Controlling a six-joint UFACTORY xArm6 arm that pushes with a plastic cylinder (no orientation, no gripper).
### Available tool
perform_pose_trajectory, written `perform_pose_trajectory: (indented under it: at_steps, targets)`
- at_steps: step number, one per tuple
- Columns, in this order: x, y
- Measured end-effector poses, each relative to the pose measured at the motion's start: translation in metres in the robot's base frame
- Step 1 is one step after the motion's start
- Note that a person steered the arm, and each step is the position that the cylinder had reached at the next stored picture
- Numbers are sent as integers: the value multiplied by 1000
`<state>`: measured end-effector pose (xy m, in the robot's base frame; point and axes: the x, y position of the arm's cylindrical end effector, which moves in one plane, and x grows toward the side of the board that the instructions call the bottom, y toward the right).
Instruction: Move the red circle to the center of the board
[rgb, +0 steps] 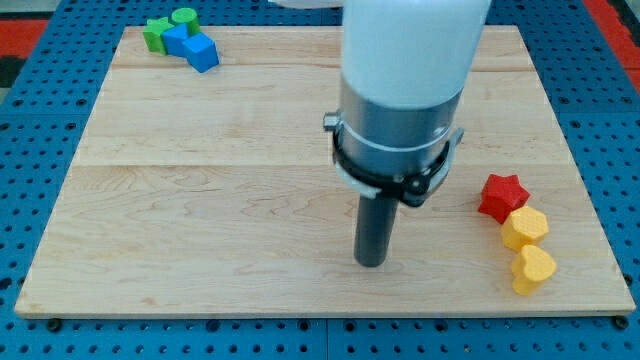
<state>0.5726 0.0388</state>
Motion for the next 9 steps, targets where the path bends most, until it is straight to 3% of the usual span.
perform_pose_trajectory:
  at_steps: [1, 2, 5, 8, 9]
  targets:
    - [10, -20]
    - [-18, -62]
    - [-166, -83]
    - [-227, 72]
    - [-228, 102]
